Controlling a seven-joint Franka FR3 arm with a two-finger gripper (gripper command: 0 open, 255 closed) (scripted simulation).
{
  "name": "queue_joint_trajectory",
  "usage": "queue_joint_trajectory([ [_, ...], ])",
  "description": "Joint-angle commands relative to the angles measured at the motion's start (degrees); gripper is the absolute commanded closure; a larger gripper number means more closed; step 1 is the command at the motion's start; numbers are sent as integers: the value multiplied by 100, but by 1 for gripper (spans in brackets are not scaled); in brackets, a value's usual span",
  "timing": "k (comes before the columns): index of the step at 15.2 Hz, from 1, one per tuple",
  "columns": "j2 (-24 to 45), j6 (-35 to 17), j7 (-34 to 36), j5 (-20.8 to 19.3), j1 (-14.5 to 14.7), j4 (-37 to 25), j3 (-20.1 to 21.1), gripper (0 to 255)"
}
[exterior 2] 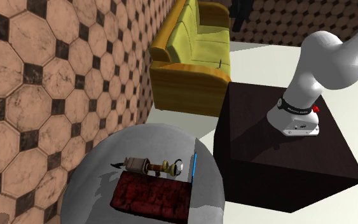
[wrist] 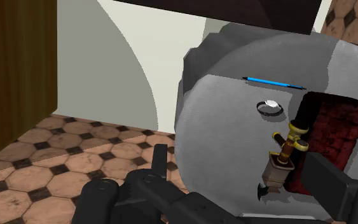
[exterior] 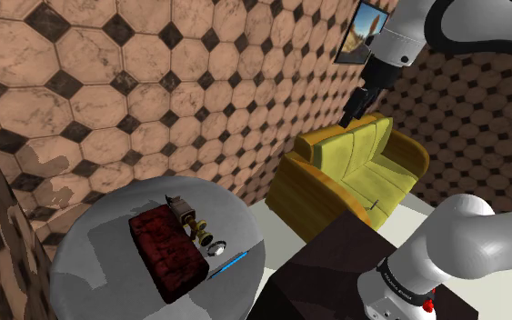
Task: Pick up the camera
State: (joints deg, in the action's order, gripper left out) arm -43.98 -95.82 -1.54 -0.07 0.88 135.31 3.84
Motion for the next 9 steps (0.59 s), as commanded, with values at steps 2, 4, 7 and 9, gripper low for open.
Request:
queue_joint_trajectory([
  [2, 126, -138, 137, 54, 4, 40, 85, 0],
  [4, 402, -417, 407, 154, 11, 97, 254, 0],
  [7, 870, -833, 808, 280, 14, 122, 504, 0],
  [9, 1217, -1106, 1074, 343, 12, 98, 665, 0],
])
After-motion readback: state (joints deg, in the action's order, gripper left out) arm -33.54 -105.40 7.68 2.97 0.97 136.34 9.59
